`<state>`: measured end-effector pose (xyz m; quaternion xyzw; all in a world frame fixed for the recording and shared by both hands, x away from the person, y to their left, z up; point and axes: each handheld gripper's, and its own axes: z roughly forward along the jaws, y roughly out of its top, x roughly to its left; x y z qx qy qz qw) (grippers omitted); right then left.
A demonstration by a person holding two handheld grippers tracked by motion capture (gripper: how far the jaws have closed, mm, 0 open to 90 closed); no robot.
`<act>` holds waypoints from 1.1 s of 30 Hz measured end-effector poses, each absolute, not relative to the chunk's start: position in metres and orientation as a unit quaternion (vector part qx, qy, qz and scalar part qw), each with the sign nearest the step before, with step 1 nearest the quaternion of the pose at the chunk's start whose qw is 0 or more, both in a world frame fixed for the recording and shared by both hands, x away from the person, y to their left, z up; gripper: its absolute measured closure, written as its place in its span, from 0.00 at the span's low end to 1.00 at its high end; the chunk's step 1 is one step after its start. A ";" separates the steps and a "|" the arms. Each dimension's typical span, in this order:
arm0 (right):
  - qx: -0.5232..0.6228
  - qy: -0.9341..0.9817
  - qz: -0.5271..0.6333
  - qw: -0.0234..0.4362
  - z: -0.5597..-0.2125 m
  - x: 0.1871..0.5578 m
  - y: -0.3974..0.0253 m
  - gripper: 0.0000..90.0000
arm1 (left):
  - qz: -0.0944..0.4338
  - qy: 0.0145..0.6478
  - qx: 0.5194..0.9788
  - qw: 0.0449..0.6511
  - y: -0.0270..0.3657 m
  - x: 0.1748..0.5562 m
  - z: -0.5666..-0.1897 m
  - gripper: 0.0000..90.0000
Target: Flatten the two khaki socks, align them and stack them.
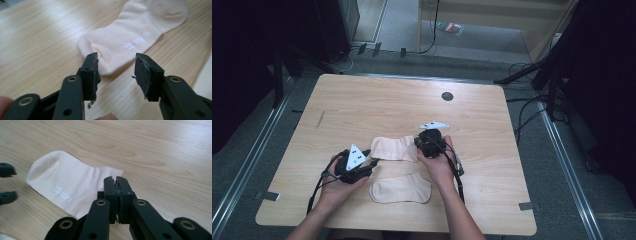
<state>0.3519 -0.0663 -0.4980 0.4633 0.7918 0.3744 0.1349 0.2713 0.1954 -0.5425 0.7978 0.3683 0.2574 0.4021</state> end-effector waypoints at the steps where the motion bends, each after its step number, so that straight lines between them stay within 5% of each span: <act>1: 0.468 0.789 0.375 0.134 -0.499 0.354 -0.070 0.91 | 0.245 0.376 0.790 0.418 0.202 0.272 -0.541 0.58; 2: 0.477 0.781 0.378 0.141 -0.500 0.355 -0.074 0.75 | 0.241 0.383 0.782 0.428 0.205 0.273 -0.539 0.58; 3: 0.484 0.775 0.381 0.145 -0.500 0.356 -0.077 0.70 | 0.234 0.396 0.771 0.441 0.211 0.275 -0.537 0.59; 8: 0.517 0.742 0.406 0.133 -0.500 0.352 -0.100 0.64 | 0.210 0.468 0.716 0.474 0.228 0.295 -0.530 0.63; 16: 0.530 0.750 0.382 0.104 -0.526 0.351 -0.099 0.60 | 0.170 0.505 0.724 0.439 0.212 0.328 -0.541 0.71; 21: 0.517 0.762 0.375 0.109 -0.532 0.355 -0.083 0.65 | 0.152 0.513 0.732 0.422 0.205 0.334 -0.546 0.86; 24: 0.516 0.769 0.354 0.131 -0.537 0.357 -0.077 0.77 | 0.152 0.508 0.740 0.415 0.201 0.332 -0.547 0.98; 28: 0.506 0.777 0.344 0.148 -0.538 0.356 -0.075 0.96 | 0.150 0.502 0.746 0.411 0.199 0.329 -0.545 1.00; 33: 0.516 0.769 0.340 0.167 -0.535 0.354 -0.084 1.00 | 0.150 0.499 0.749 0.408 0.203 0.324 -0.547 1.00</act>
